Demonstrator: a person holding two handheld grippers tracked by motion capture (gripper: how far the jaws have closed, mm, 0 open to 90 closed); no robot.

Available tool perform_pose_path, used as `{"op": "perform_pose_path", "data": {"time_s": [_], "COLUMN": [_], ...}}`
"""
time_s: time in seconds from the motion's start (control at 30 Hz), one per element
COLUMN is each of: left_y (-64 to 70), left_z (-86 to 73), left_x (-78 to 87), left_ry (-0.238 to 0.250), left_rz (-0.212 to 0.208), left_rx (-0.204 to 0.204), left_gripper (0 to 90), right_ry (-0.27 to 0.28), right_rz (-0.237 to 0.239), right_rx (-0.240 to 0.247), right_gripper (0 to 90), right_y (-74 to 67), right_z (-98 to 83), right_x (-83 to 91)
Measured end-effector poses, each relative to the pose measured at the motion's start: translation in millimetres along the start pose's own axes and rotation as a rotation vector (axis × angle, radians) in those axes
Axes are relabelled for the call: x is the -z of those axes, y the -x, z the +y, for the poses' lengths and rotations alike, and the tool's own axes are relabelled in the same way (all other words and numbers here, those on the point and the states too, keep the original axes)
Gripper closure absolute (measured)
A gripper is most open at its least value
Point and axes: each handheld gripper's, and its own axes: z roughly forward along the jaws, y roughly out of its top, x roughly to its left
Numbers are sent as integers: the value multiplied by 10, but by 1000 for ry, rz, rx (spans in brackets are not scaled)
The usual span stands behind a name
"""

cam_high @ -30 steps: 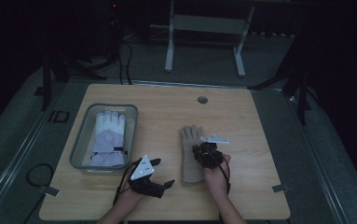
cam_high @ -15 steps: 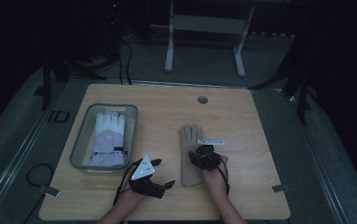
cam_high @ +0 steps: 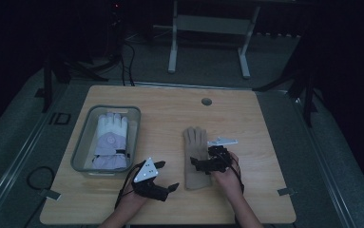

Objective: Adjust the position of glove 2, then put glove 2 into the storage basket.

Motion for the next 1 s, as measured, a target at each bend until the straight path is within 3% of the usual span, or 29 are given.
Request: {"op": "perform_pose_path", "data": {"time_s": [0.03,0.1,0.17,0.27,0.33,0.4,0.47,0.6,0.67,0.77,0.97,1.0], "left_y": [-2,-2,1,11,18,24,38,73,108,150,231,235], "left_z": [-2,-3,-3,-2,0,7,29,86,123,167,284,304], "left_x": [0,-1,-3,-19,-34,-50,-61,-81,-105,-140,-275,-305], "left_ry": [2,-2,-4,-12,-16,-20,-30,-40,-54,-60,-81,-86], "left_rz": [2,10,6,-14,-21,-30,-35,-49,-45,-72,-122,-132], "left_rx": [0,1,12,34,38,44,44,25,-3,-30,-91,-102], "left_gripper": [76,76,76,76,76,76,76,76,76,85,124,141], "right_ry": [-3,12,17,74,73,27,16,21,19,28,39,45], "right_rz": [19,-7,-3,-40,-29,-5,0,31,40,44,70,73], "right_rx": [8,37,60,131,141,100,73,46,32,7,-34,-46], "right_gripper": [126,152,152,149,145,135,130,116,117,139,248,299], "right_y": [16,47,103,190,217,299,359,424,451,501,549,561], "right_z": [-1,-1,8,0,0,-4,-23,-48,-40,20,199,232], "right_x": [14,59,112,209,238,298,332,368,363,345,291,266]}}
